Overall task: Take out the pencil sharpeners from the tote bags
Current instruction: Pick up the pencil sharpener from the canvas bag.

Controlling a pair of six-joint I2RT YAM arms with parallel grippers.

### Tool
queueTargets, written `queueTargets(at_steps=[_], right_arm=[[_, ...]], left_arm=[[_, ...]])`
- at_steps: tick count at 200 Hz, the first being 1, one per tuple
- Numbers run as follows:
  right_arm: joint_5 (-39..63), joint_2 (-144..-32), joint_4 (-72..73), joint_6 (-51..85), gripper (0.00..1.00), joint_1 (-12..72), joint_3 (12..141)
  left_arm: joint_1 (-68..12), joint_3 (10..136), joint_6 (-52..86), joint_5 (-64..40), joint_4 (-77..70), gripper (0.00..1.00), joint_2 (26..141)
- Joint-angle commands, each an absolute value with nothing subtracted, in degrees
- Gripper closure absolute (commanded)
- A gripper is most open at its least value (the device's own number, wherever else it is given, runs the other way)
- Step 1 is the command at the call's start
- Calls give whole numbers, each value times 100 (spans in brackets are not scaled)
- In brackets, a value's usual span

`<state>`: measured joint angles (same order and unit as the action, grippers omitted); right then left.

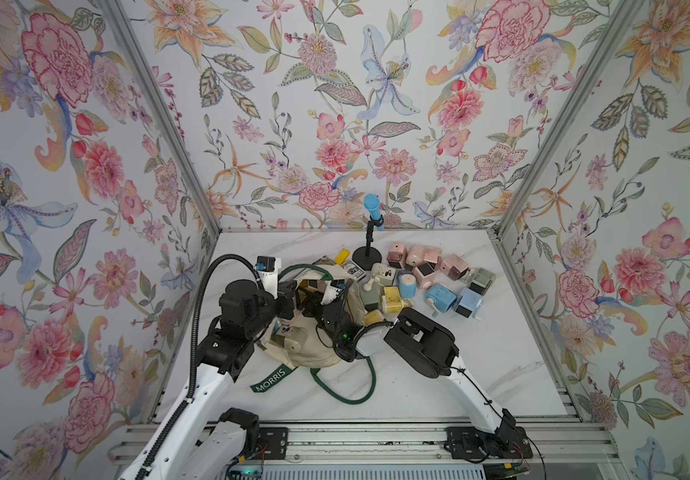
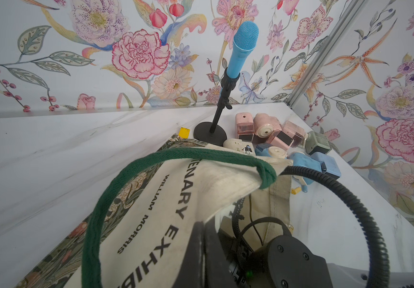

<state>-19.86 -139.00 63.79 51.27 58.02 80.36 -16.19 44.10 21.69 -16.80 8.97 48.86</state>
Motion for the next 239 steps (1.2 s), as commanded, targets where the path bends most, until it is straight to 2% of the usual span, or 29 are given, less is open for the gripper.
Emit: queueTargets(at_steps=[1,15,29,63,104,135,174,239], right_arm=[[-2006,-14022,6900,5081,21,5569,8114],[-1969,-14036,7127,4916,14,5563,8108],[-1916,-14067,7250,4909,12,5558,8140],[-1818,-14113,7283,5015,28,5480,8189],[-1545,-14107,7279,5019,36,5384,8252],[-1395,-14053,7345,5000,46,5365,8165],[-1181,-13869,7576,4978,53,5381,7787],[-718,-13401,8031,4982,54,5448,6856]], left_arm=[[-1644,4377,2202,-1696,714,100,4793],[-1653,4377,2214,-1704,719,100,4807],[-1643,4377,2206,-1701,727,100,4807],[-1646,4377,2206,-1713,717,100,4789],[-1655,4373,2200,-1714,712,100,4790],[-1654,4368,2193,-1688,725,100,4768],[-1653,4368,2197,-1671,730,100,4772],[-1663,4377,2187,-1635,747,100,4764]])
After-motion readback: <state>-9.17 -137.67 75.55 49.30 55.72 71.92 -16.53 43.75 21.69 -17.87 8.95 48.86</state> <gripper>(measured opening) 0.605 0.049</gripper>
